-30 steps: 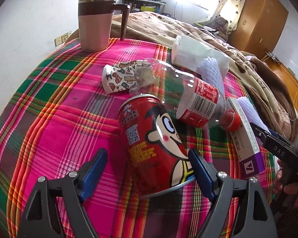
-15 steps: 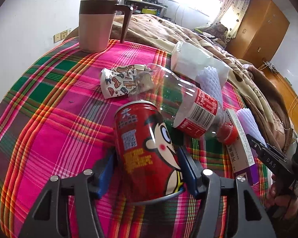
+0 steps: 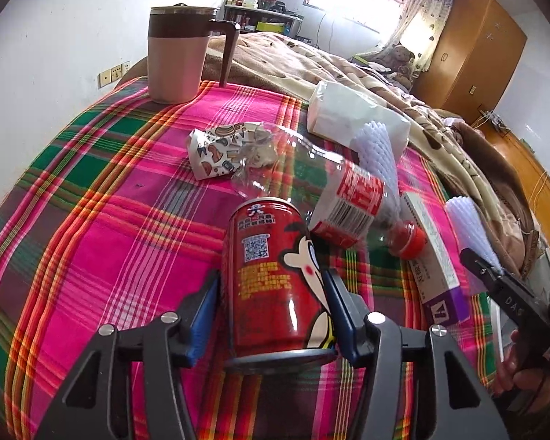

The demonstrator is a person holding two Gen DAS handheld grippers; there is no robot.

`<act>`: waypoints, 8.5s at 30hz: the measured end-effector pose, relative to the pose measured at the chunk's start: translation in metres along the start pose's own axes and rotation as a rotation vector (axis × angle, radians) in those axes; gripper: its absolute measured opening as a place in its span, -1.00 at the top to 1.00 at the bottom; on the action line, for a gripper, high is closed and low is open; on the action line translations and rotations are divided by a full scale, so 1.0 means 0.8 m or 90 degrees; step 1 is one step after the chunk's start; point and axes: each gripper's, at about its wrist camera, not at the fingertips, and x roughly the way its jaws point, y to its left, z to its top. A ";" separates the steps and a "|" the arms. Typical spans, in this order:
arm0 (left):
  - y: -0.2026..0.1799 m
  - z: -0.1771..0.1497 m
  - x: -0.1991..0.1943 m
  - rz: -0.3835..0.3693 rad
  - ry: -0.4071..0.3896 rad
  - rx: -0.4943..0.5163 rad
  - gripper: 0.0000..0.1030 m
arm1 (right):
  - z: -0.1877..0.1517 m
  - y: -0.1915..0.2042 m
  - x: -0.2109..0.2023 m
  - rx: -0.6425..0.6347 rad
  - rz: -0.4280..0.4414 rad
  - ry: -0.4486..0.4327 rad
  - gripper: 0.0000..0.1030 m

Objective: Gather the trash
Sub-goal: 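Grasp the red cartoon can with the left tool while the right tool grasps the white foam net sleeve, then carry the red can and foam net sleeve over the wastebasket with both tools, then open both tools to drop the can and net sleeve into the wastebasket, then move both tools back over the bed toward the plastic bottle and purple box, then grasp the clear plastic bottle with the left tool while the right tool grasps the purple-and-white box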

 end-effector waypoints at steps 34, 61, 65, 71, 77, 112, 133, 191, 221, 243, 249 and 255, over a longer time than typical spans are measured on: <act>-0.003 -0.006 -0.017 -0.030 -0.004 -0.003 -0.07 | -0.023 -0.003 -0.032 0.030 0.014 -0.016 0.54; -0.139 -0.041 -0.096 -0.143 -0.061 0.152 -0.06 | -0.054 -0.050 -0.122 0.097 -0.020 -0.100 0.54; -0.170 -0.046 -0.104 -0.165 -0.067 0.181 -0.06 | -0.060 -0.066 -0.139 0.114 -0.035 -0.116 0.54; -0.215 -0.056 -0.110 -0.197 -0.071 0.224 -0.06 | -0.070 -0.092 -0.161 0.142 -0.065 -0.133 0.54; -0.255 -0.063 -0.114 -0.223 -0.072 0.263 -0.06 | -0.077 -0.118 -0.177 0.167 -0.097 -0.146 0.54; -0.424 -0.111 -0.048 -0.278 0.017 0.405 -0.06 | -0.127 -0.223 -0.160 0.259 -0.185 -0.051 0.53; -0.418 -0.101 -0.041 -0.299 0.028 0.380 -0.48 | -0.124 -0.227 -0.153 0.258 -0.191 -0.029 -0.01; -0.068 0.033 -0.030 -0.092 -0.042 0.113 -0.56 | -0.036 0.014 -0.054 0.032 -0.001 -0.022 -0.25; -0.063 0.090 0.065 -0.052 0.035 0.027 -0.59 | -0.015 0.035 0.003 0.004 0.002 0.047 -0.25; -0.066 0.088 0.078 -0.051 0.034 0.068 -0.46 | -0.001 0.036 0.021 -0.014 0.011 0.041 0.39; -0.067 0.085 0.077 -0.056 0.028 0.072 -0.28 | -0.003 0.037 0.022 -0.016 0.010 0.036 0.53; -0.068 0.081 0.071 -0.058 0.027 0.075 -0.27 | -0.005 0.034 0.015 -0.006 0.017 0.028 0.54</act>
